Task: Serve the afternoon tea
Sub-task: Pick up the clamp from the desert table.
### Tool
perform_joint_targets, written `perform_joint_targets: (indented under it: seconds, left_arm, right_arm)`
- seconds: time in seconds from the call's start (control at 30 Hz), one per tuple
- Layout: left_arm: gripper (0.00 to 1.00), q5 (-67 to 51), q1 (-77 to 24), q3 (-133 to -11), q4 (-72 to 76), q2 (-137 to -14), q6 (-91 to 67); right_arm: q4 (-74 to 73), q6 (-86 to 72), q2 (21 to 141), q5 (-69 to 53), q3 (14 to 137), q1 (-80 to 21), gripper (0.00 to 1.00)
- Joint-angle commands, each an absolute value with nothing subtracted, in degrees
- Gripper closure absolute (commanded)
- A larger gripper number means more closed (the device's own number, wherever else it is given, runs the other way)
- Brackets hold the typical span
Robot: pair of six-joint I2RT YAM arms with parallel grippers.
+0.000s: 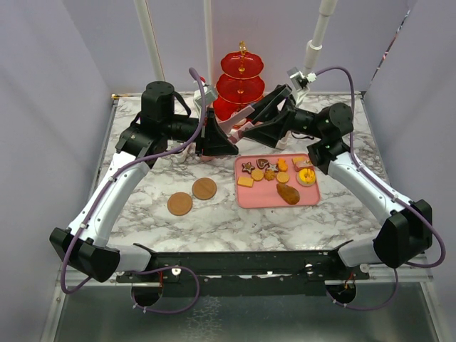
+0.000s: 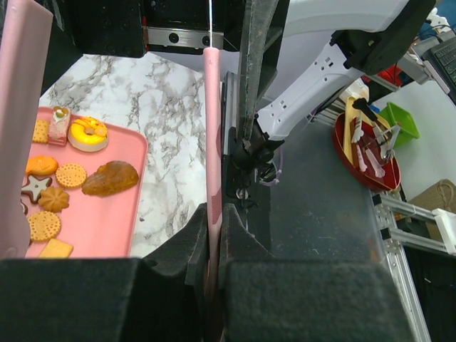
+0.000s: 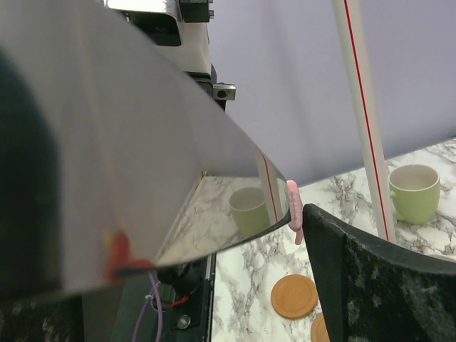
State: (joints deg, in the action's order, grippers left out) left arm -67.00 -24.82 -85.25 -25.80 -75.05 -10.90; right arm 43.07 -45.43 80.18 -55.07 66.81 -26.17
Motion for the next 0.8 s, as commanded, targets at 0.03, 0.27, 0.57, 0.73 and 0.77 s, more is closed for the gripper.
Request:
perform_joint_targets:
  seconds: [0.03, 0.27, 0.57, 0.73, 0.77]
  left_arm:
    - [1.00, -65.91, -24.79, -85.69, -23.99, -75.49, -9.13]
    - [1.00, -65.42, -24.79, -85.54, -23.82, -74.77, -7.79]
    - [1.00, -65.27, -24.81, -85.72, -23.91, -73.97, -6.54]
    - [0.96, -64.83, -24.83, -85.35, -23.91, -73.66, -5.55]
    - [0.95, -64.49, -24.79, -85.34, -23.91, -73.65, -5.42]
  right_arm:
    - [41.97, -46.02, 79.71, -56.60, 68.51, -26.19, 0.01]
    - [42.73, -50.06, 81.77, -60.59, 72.13, -26.15, 0.19]
    - [48.77, -56.42, 83.38, -65.88, 71.78, -26.10, 0.30]
    - [48.11, -56.87, 83.38, -64.97, 72.87, -26.10, 0.40]
    - [47.63, -56.59, 83.10, -64.82, 73.05, -26.11, 0.40]
